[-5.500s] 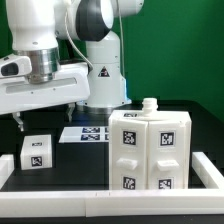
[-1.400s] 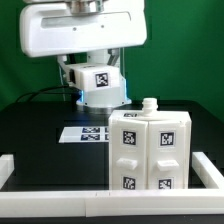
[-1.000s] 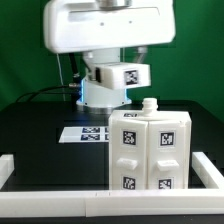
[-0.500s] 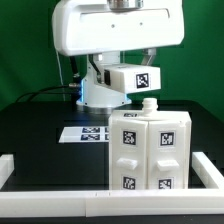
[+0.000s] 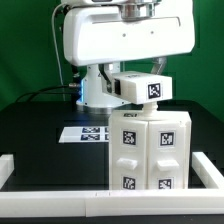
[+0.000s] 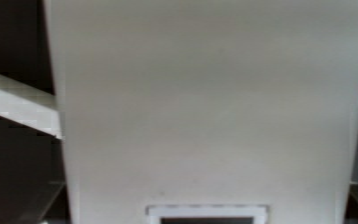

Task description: Assemble cabinet

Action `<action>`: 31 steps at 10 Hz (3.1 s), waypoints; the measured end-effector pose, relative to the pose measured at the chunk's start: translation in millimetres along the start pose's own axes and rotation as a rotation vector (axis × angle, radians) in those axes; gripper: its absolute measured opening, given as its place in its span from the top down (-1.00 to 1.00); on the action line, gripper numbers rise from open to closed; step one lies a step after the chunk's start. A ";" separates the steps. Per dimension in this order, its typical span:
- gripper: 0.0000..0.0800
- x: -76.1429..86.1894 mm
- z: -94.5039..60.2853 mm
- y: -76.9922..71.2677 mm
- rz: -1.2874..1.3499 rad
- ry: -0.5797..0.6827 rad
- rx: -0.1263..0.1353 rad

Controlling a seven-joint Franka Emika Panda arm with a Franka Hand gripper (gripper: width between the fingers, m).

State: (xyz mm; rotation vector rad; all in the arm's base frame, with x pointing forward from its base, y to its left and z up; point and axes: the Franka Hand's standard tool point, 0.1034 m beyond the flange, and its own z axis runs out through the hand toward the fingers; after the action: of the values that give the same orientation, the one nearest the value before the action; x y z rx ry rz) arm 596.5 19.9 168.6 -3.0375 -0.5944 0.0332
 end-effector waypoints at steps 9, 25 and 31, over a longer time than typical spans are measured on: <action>-0.36 19.8 2.0 -22.8 -0.010 0.013 0.005; -0.36 24.2 -1.8 -30.3 0.021 0.080 -0.020; -0.36 24.7 2.3 -22.3 0.013 0.105 -0.032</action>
Offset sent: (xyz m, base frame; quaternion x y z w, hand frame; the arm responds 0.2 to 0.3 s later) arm 0.0144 0.0250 0.0004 0.0030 -0.0082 0.0201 0.9998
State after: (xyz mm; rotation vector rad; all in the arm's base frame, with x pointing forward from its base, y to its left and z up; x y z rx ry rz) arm 611.0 49.9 167.0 -3.0508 -0.5724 -0.1361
